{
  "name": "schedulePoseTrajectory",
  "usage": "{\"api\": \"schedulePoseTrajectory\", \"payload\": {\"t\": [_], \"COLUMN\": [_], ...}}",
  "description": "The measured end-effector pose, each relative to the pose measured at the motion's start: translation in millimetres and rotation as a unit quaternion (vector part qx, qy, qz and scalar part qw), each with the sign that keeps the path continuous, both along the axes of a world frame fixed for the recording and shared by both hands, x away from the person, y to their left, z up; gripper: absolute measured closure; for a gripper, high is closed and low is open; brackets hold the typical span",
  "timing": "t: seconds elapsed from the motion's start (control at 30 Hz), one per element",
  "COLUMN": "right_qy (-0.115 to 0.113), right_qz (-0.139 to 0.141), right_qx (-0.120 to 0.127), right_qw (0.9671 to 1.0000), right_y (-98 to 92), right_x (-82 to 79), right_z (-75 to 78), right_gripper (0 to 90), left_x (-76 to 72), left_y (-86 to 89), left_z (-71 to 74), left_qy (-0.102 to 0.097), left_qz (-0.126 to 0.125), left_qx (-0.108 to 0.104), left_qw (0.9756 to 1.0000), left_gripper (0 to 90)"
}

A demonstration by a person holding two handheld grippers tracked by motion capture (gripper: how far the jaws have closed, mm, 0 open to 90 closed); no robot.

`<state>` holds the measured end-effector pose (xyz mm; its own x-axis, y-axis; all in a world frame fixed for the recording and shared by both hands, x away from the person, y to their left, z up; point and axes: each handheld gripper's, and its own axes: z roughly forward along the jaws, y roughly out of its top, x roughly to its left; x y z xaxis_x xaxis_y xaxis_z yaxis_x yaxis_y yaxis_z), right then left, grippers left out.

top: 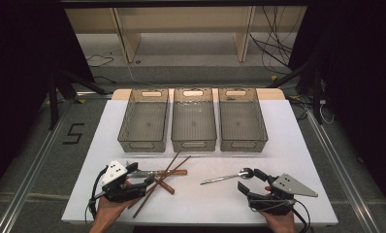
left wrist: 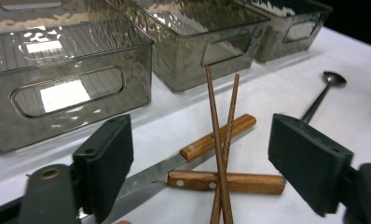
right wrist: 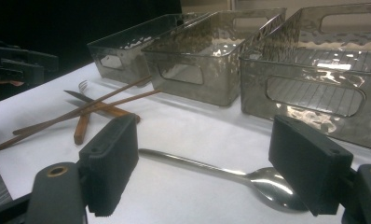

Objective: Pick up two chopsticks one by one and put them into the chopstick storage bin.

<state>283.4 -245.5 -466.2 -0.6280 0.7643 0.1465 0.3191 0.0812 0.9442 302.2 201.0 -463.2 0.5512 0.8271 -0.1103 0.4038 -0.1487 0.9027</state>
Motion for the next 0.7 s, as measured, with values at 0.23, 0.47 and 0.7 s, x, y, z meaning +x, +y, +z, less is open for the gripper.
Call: {"api": "schedulePoseTrajectory", "payload": {"t": [0.23, 0.47, 0.7], "right_qy": [0.002, 0.005, 0.008], "right_qz": [0.001, 0.004, 0.006], "right_qx": [-0.003, -0.003, -0.003], "right_qw": [1.0, 1.0, 1.0], "right_y": [0.3, 0.4, 0.5], "right_x": [0.3, 0.6, 0.8], "right_z": [-0.2, -0.7, -1.0], "right_gripper": [24.7, 25.3, 25.9], "left_x": [0.5, -3.1, -2.1], "left_y": [-12.1, -26.5, -27.2], "left_z": [11.9, 19.4, 16.5], "left_qy": [0.039, 0.092, 0.121], "left_qz": [-0.013, -0.029, -0.028], "left_qx": [0.061, 0.118, 0.141], "left_qw": [0.9973, 0.9882, 0.9821], "left_gripper": [25.1, 37.4, 49.8]}}
